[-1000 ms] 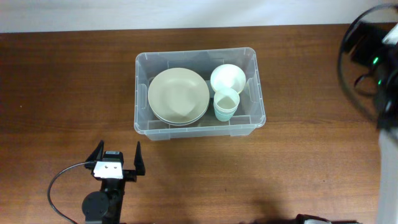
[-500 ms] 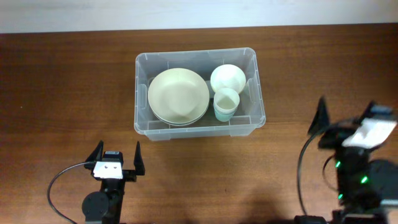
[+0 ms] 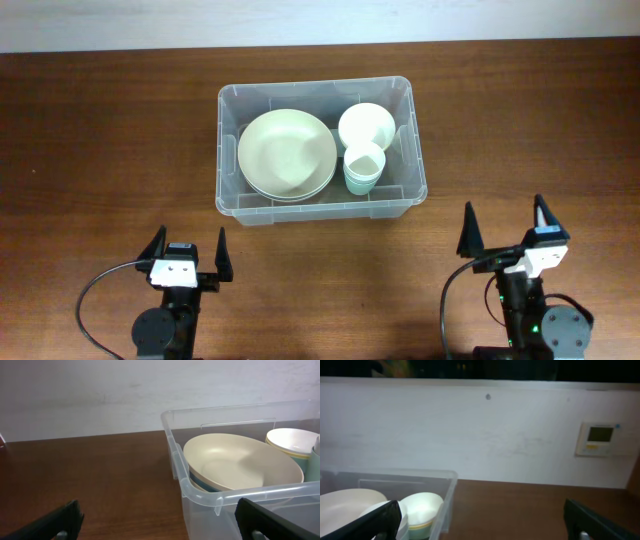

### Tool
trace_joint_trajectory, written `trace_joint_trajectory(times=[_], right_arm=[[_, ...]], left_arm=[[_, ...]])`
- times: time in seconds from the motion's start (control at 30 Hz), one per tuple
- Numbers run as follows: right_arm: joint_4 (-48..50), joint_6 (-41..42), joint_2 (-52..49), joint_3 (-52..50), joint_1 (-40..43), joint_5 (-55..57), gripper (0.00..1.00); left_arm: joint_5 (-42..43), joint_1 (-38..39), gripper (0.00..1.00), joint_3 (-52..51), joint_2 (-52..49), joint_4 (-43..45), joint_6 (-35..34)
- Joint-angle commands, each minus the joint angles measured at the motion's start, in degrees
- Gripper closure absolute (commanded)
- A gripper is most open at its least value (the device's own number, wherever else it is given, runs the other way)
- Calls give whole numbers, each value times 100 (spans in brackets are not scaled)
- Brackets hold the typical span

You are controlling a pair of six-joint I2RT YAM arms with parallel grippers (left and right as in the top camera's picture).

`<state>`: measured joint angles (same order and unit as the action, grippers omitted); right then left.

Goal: Pack container

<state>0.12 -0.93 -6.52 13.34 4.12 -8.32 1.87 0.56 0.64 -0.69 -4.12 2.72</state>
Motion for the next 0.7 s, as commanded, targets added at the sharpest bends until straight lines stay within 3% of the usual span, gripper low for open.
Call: trace_joint_trajectory(times=[0.0,0.67], right_arm=[[57,-35,472,-221,-149,-221,1],[131,-33,634,-1202,-153,144,1]], left_arm=[[-20,-35,1,-15,39,-44,-33],[-20,-35,1,-15,39,-46,-33]])
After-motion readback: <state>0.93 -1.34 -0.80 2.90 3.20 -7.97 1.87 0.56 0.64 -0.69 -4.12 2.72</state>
